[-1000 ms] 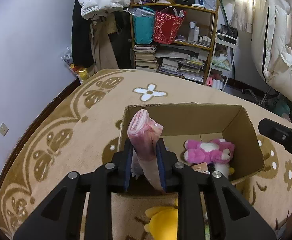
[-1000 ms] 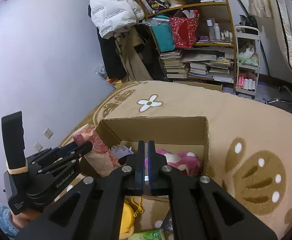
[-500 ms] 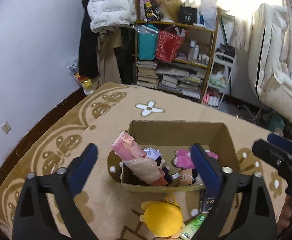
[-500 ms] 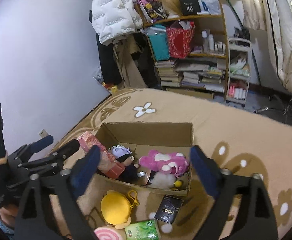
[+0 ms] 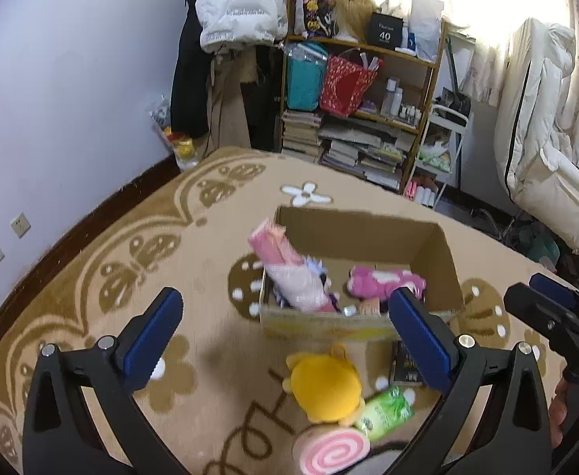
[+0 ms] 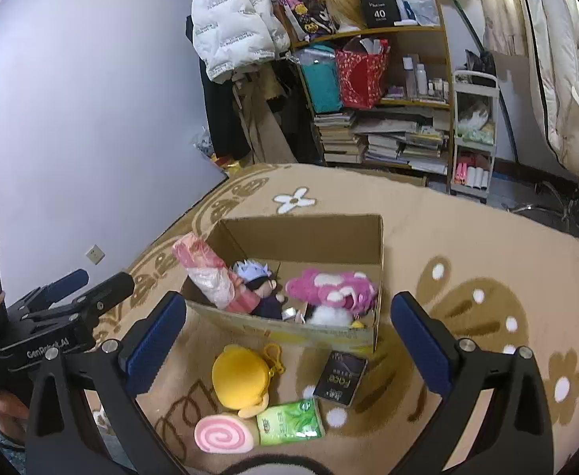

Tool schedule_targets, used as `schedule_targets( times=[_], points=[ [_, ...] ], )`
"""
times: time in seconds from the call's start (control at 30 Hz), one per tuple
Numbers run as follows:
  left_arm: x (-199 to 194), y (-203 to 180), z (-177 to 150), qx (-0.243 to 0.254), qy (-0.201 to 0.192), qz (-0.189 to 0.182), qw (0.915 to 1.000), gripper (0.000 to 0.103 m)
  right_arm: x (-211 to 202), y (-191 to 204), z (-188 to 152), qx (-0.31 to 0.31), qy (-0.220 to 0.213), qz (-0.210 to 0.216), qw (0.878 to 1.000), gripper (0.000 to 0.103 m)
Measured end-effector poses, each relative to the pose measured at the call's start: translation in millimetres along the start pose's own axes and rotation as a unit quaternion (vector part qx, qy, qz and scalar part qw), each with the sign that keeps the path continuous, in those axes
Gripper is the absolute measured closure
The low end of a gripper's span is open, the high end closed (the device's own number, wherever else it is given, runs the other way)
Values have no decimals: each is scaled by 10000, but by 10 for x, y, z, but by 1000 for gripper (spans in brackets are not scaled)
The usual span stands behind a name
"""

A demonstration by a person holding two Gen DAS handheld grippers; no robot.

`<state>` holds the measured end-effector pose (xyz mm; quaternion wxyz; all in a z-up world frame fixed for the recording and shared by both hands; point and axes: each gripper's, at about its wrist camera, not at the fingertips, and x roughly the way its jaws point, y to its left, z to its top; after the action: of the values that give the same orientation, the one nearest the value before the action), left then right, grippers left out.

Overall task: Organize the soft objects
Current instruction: 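Lower both tools toward the swirl cushion and green tissue pack on the rug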

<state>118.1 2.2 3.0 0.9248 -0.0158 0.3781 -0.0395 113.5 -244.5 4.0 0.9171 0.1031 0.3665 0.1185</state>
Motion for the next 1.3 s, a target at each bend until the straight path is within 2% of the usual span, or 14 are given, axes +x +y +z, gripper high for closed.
schedule_targets(
  times=[0.17, 0.43, 0.6, 0.8, 1.3],
  points=[
    [-8, 22, -186, -178, 244, 12, 9995, 0, -16, -3, -118, 69, 87, 43, 9999, 0],
    [79, 10, -550, -492, 907, 1, 9947, 0, 61, -45, -291, 187, 401, 219, 9988, 0],
    [90, -47, -671, -432, 1022, 40, 9938, 0, 87, -86, -388, 264, 449, 265, 9983, 0],
    [209, -86, -840, -543, 1394, -84, 9887, 0, 221, -141, -550, 332, 782, 343, 9958, 0],
    [617, -167, -1181, -407, 2016, 50, 9786, 0, 573, -282, -795, 640, 1435, 529, 9862, 0]
  ],
)
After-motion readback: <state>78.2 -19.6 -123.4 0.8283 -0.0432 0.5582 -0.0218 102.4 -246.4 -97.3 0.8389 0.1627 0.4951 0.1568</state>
